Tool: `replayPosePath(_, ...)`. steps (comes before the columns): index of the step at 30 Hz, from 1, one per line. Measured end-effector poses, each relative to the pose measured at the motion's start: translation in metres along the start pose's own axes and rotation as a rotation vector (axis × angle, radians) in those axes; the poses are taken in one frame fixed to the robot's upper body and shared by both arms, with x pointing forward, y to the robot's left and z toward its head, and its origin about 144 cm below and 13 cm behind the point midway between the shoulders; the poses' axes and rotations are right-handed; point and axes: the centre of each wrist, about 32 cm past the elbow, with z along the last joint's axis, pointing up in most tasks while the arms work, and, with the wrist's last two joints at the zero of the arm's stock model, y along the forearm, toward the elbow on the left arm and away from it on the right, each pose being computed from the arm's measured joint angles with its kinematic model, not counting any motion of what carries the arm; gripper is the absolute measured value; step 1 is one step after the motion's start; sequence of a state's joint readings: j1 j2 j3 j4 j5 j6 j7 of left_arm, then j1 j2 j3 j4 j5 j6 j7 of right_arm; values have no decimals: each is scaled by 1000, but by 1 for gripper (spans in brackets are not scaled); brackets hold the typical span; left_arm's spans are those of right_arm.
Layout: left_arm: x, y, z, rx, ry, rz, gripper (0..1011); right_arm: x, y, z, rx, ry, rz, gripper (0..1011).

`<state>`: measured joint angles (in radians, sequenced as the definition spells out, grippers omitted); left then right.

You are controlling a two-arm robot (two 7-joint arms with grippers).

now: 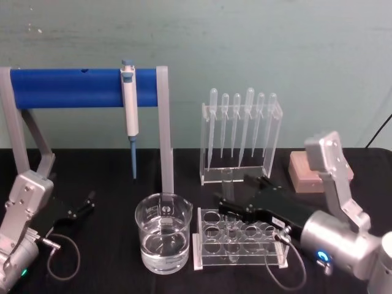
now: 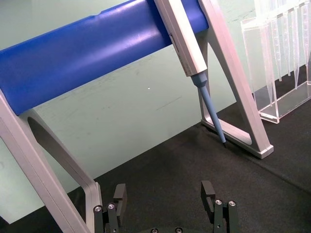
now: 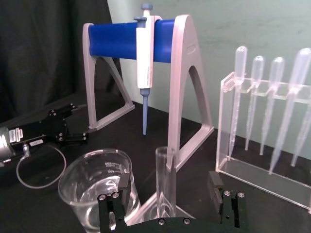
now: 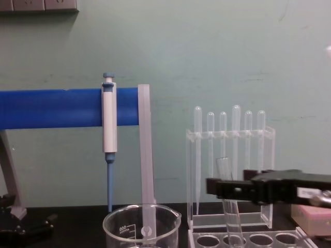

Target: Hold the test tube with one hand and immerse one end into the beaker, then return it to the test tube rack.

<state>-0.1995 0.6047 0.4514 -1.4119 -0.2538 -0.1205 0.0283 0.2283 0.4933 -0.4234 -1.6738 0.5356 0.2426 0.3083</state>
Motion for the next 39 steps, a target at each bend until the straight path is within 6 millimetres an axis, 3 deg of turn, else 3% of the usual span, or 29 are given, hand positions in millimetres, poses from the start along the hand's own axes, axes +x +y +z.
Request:
replayPosePath(12, 0, 0, 0, 0, 0, 0, 1000, 9, 37, 19, -92, 19, 35, 984)
replayPosePath(22, 0, 0, 0, 0, 0, 0, 1000, 4, 38, 26, -103, -9, 37, 736)
replayPosePath(34, 0, 0, 0, 0, 0, 0, 1000, 3, 28, 31, -89, -22, 24, 305)
replayPosePath(39, 0, 0, 0, 0, 0, 0, 1000, 4, 26, 32, -86, -18, 19, 224)
